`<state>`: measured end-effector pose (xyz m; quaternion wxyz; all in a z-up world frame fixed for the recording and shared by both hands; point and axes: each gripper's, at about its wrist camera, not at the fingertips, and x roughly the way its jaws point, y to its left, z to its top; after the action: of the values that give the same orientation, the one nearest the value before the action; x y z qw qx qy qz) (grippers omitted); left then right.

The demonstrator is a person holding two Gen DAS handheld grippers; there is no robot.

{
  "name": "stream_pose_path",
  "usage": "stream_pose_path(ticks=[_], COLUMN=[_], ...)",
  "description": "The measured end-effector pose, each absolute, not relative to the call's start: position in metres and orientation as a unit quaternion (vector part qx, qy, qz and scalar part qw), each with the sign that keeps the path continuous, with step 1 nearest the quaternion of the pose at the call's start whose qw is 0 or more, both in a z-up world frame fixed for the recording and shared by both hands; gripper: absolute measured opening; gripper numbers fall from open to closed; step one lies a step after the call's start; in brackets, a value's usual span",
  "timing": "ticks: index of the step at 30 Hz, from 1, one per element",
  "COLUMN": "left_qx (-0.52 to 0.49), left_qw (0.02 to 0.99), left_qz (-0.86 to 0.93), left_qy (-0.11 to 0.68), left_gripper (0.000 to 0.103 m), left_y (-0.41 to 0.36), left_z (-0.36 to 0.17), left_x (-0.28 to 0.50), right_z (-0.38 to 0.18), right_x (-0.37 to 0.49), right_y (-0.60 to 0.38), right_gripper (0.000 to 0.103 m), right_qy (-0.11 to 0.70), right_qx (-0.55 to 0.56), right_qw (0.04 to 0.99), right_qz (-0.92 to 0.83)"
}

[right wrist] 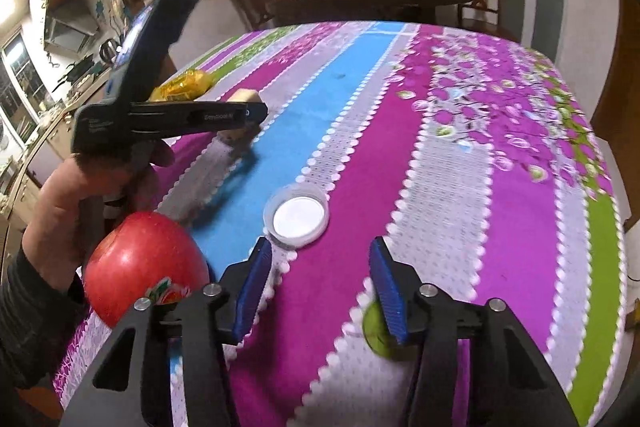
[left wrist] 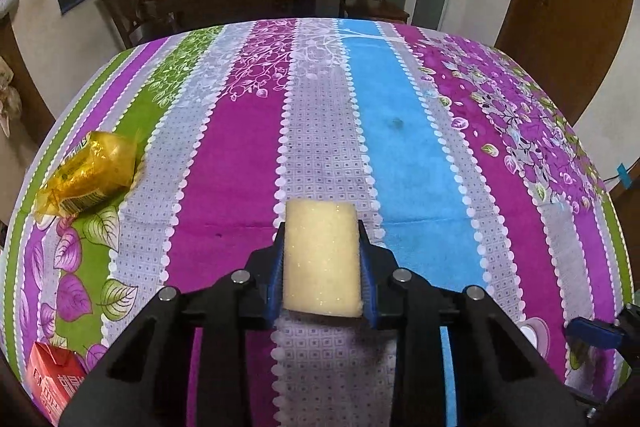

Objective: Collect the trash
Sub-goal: 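Grasp the yellow sponge with the left tool while the right tool grasps the white plastic lid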

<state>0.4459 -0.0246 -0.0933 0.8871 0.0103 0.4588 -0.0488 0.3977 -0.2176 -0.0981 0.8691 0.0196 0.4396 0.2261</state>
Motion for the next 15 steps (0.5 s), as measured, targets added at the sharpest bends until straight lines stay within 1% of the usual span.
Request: stream_pose_path(ticks=[13,15], left_qx=[0.002,-0.001], left_qw=[0.887,0.887], left_qz=[-0.049,-0.051], left_qy=[0.458,0.460], left_gripper=[0.029,0.029], left_y=[-0.025,-0.024], left_z=[-0.093,-0.093], left_x=[0.443,0.443], right_z=[-0.097,-0.098], right_x=[0.427,0.430], right_y=[-0.190,-0.190], right_gripper=[0.055,0.057], right_qy=[0.444,0.445], right_qx=[-0.030,-0.033], right_qw=[0.853,0.851], right_qz=[0.273,0.278])
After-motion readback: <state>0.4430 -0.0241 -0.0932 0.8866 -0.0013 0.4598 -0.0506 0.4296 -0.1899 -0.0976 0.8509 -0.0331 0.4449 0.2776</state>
